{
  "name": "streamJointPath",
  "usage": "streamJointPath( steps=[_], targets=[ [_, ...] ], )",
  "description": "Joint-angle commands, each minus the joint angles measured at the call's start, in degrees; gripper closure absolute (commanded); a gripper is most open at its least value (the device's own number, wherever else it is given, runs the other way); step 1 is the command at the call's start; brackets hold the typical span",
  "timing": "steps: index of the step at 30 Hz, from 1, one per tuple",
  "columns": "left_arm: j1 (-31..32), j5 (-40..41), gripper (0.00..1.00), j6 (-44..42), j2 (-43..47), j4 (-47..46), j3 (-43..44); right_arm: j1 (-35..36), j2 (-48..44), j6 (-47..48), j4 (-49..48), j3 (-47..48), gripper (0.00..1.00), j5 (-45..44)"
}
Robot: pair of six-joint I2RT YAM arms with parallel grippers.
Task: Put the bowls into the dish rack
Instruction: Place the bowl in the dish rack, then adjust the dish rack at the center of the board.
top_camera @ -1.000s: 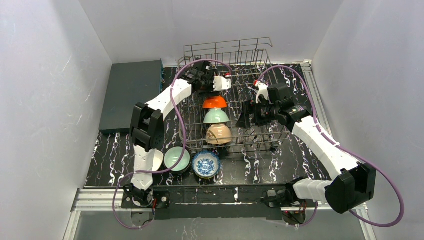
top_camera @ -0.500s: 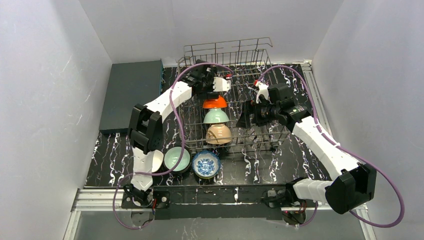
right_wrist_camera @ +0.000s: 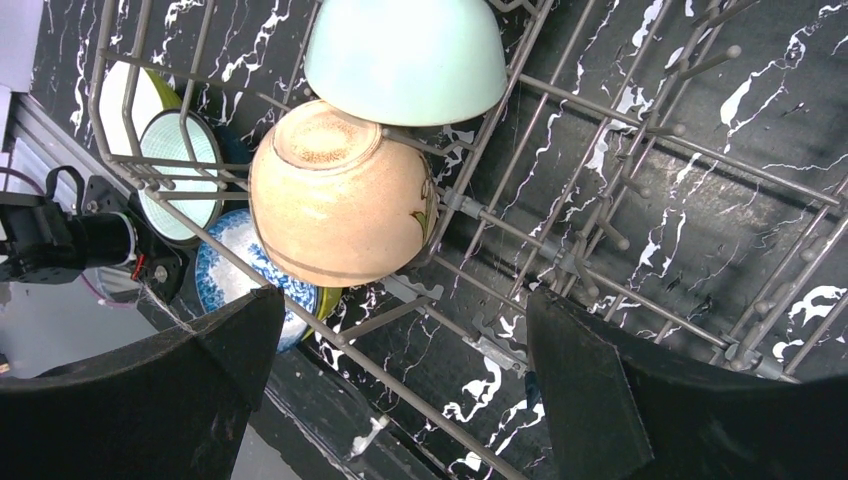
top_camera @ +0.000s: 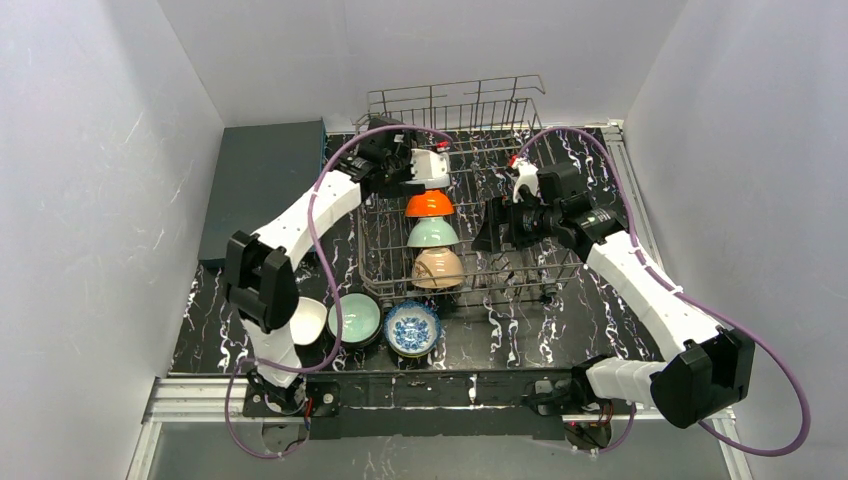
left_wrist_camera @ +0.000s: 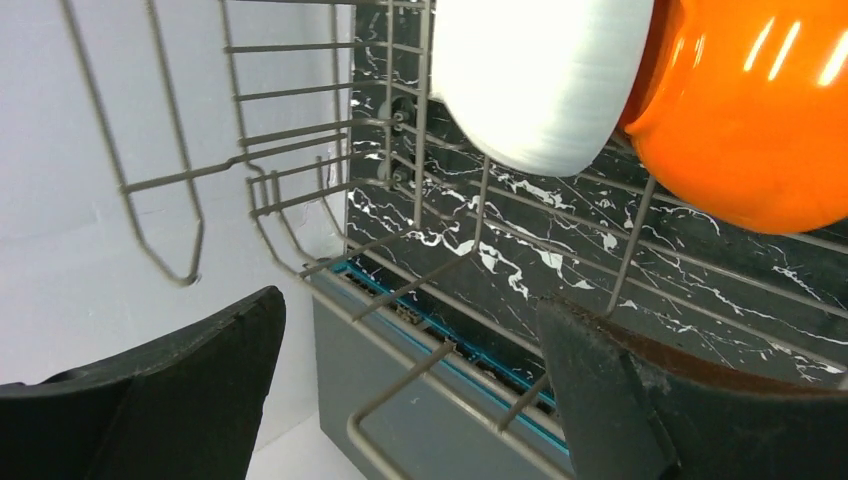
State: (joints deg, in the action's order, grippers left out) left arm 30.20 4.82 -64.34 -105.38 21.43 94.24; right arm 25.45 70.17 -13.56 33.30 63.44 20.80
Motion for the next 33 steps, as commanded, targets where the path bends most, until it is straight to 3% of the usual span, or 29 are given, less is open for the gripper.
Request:
streamJointPath(
  steps=[1,9,17,22,27,33],
  targets=[
    [0.21,-0.9,0.05,5.06,7.38,0.56,-1.8,-0.44,-1.18,-0.25,-0.71,3.3,0.01,-0.01],
    [0.21,-1.88,0.02,27.36,18.51,0.58,-5.5,-1.27,1.19,0.82,0.45,6.18,0.01,-2.65],
    [0.17,-2.59,0.02,54.91,31.33,10.88,-12.07,-6.78,4.26,1.17,2.32,8.5,0.01,-4.05],
    [-0.04,-8.08,0.02,74.93,39.98,13.53,-21.01,-12.46,4.4,0.45,4.37,9.19,0.01,-4.78],
    [-0.16,-5.69,0.08,92.44,44.7,18.72,-28.83,-15.91,2.13,-1.2,5.06,8.6,0.01,-9.46],
    [-0.2,-10.75,0.14,97.74,42.34,19.82,-33.58,-17.01,-2.19,-1.99,5.24,6.97,0.01,-18.09]
  ],
)
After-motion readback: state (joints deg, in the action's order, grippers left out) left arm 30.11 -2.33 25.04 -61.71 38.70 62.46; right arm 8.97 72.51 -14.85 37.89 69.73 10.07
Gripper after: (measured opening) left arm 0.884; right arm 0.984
